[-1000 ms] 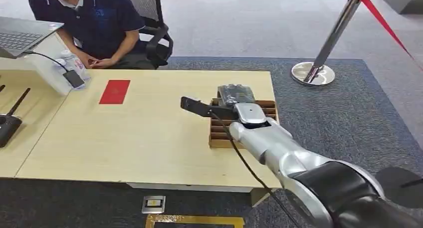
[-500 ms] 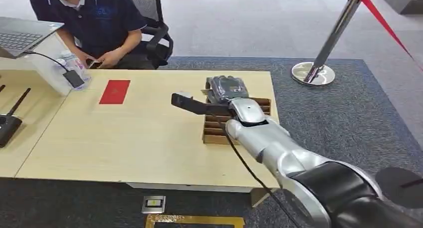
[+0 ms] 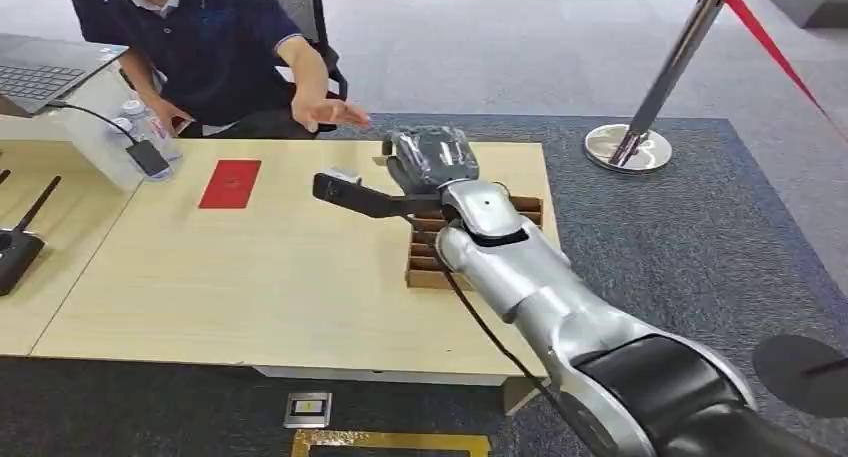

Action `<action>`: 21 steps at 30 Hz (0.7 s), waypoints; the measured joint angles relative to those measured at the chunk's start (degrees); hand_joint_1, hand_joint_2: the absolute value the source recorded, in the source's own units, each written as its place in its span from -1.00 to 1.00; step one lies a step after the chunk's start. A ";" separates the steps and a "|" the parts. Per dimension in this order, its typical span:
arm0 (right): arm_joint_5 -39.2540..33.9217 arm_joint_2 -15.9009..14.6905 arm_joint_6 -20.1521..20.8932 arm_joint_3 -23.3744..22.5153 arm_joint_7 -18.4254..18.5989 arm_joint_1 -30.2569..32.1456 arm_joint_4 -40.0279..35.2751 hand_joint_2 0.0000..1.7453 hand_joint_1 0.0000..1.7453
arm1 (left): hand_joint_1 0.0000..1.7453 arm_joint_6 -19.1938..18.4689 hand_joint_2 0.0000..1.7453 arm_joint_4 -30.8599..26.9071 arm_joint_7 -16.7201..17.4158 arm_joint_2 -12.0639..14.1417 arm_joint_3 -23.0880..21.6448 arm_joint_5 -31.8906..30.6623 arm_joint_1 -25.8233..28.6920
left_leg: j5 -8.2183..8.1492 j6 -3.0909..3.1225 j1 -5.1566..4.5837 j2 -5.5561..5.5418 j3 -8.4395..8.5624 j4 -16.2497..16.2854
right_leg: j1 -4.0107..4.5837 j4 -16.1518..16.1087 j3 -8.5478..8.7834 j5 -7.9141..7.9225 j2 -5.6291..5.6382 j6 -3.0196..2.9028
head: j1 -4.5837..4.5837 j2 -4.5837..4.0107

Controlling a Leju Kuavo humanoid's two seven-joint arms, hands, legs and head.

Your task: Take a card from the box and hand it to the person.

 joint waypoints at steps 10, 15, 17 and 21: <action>0.02 0.15 0.50 0.07 0.00 1.46 -5.72 1.00 1.00 | -1.00 0.00 -1.00 -0.02 -0.02 -0.26 0.00 -0.02 -0.10 | 0.00 0.00 -0.01 0.00 0.00 0.00 | 0.00 0.00 0.01 0.00 0.00 0.00 | 0.02 0.00; 0.02 0.17 0.74 0.24 -0.55 1.71 -6.58 1.00 1.00 | -1.00 -0.02 -1.00 -0.02 -0.02 -0.26 0.00 -0.26 -0.15 | 0.00 0.00 0.00 0.00 -0.01 0.00 | 0.00 0.00 0.00 0.00 0.00 0.00 | 0.00 0.00; 0.00 0.31 1.26 1.05 -1.18 1.90 -8.09 1.00 1.00 | -1.00 -0.02 -1.00 -0.02 -0.02 -0.26 0.00 -0.48 -0.16 | 0.00 0.00 0.00 0.00 -0.02 0.00 | 0.00 0.00 -0.01 0.00 0.00 0.00 | 0.00 0.00; -1.10 1.25 1.92 3.17 -2.73 1.97 -11.30 1.00 1.00 | -1.00 -0.07 -1.00 -0.02 -0.02 -0.33 0.00 -0.87 -0.34 | 0.00 0.00 0.02 0.00 -0.03 0.00 | 0.00 0.00 -0.02 0.00 0.00 0.00 | 0.00 0.00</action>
